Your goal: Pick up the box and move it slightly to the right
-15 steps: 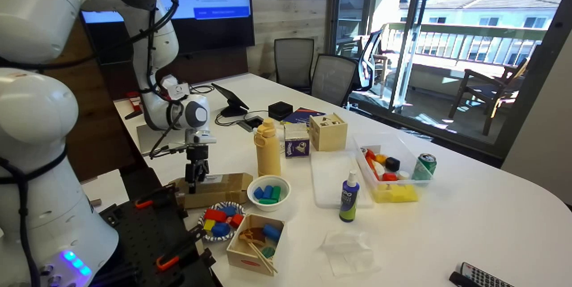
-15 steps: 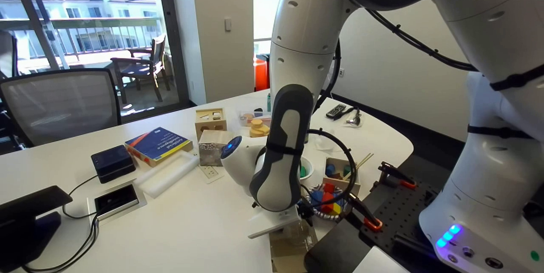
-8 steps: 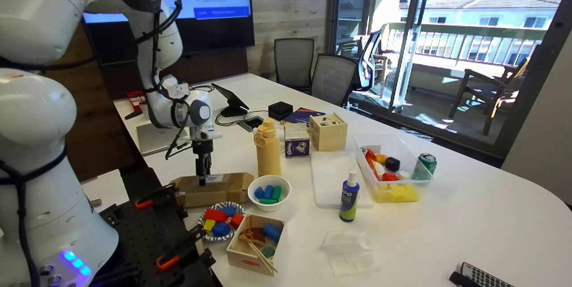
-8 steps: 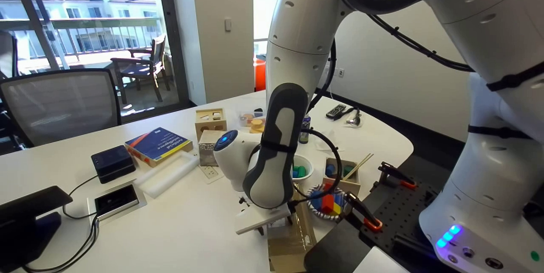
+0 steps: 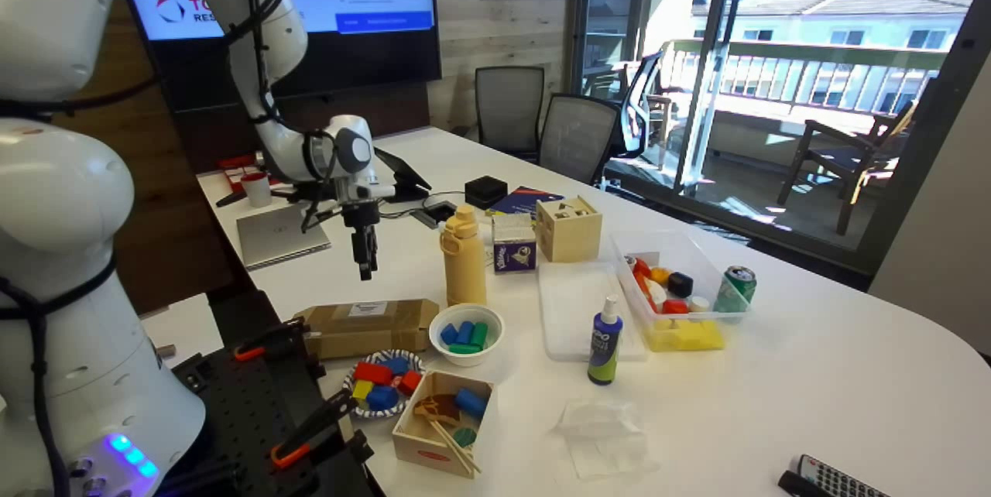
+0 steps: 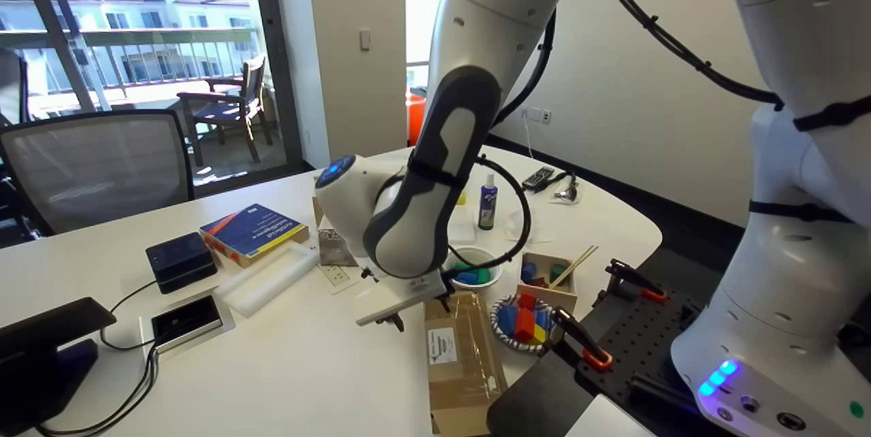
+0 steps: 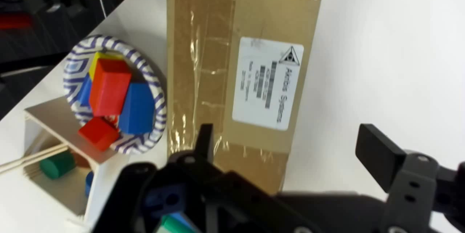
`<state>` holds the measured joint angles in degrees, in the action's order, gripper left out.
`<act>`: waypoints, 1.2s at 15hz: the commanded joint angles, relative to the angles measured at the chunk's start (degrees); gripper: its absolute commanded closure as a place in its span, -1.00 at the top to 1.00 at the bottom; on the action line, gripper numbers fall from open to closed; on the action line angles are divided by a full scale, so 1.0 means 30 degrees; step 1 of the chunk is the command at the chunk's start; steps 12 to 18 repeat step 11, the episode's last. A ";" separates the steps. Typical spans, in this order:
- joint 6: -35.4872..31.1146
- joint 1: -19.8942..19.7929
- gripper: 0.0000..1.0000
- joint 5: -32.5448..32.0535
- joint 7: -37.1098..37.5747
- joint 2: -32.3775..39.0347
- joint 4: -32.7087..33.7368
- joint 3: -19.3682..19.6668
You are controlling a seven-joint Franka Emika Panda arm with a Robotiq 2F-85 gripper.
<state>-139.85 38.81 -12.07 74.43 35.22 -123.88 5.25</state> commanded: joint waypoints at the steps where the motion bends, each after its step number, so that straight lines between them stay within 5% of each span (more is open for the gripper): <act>1: 0.2436 -0.0650 1.00 -0.1360 -0.1020 -0.3849 -0.0413 -0.0650; 11: 0.5971 -0.4365 1.00 -0.1891 -0.4619 -0.7594 0.0773 -0.4237; 18: 0.5971 -0.4365 1.00 -0.1891 -0.4619 -0.7594 0.0773 -0.4237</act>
